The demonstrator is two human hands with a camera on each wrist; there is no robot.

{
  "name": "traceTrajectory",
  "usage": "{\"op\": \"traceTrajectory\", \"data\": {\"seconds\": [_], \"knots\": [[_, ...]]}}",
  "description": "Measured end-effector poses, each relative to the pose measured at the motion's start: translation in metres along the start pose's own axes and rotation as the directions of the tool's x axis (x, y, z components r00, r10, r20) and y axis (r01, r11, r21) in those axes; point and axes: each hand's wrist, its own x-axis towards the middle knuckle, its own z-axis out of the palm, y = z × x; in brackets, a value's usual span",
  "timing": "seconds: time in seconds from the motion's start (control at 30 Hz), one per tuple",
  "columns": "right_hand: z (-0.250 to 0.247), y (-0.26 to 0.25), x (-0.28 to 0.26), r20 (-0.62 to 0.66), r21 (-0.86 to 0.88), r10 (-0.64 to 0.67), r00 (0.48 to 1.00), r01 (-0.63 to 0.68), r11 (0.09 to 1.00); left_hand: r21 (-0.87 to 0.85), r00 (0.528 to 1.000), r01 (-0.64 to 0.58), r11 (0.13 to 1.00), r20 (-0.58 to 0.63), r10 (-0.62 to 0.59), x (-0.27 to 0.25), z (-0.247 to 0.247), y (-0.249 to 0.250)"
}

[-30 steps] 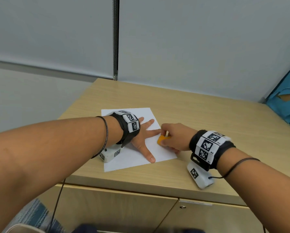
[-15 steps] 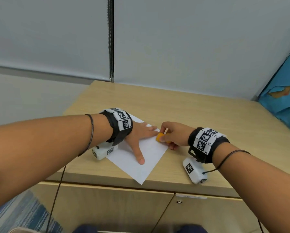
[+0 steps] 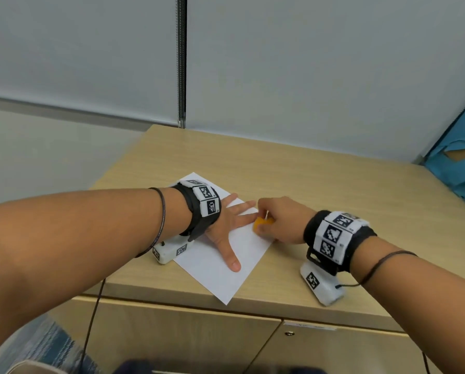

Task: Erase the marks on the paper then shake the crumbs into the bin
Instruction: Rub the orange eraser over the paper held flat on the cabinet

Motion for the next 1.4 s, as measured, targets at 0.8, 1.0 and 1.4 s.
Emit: {"op": "traceTrajectory", "data": {"seconds": [0.8,1.0,1.4], "knots": [[-0.009,0.004,0.004,0.115,0.130,0.018,0.993,-0.033,0.991,-0.038,1.000,-0.008,0.999,-0.018,0.007,-0.001,0.001,0.000],[0.005,-0.009,-0.010,0.227,0.162,-0.085,0.970,0.048,0.986,-0.040,1.000,-0.008,0.999,-0.017,0.007,0.000,0.002,-0.001],[0.003,-0.009,-0.011,0.145,0.118,-0.094,0.985,0.078,0.990,-0.015,1.000,-0.011,1.000,-0.020,0.010,-0.006,-0.001,0.004]]}}
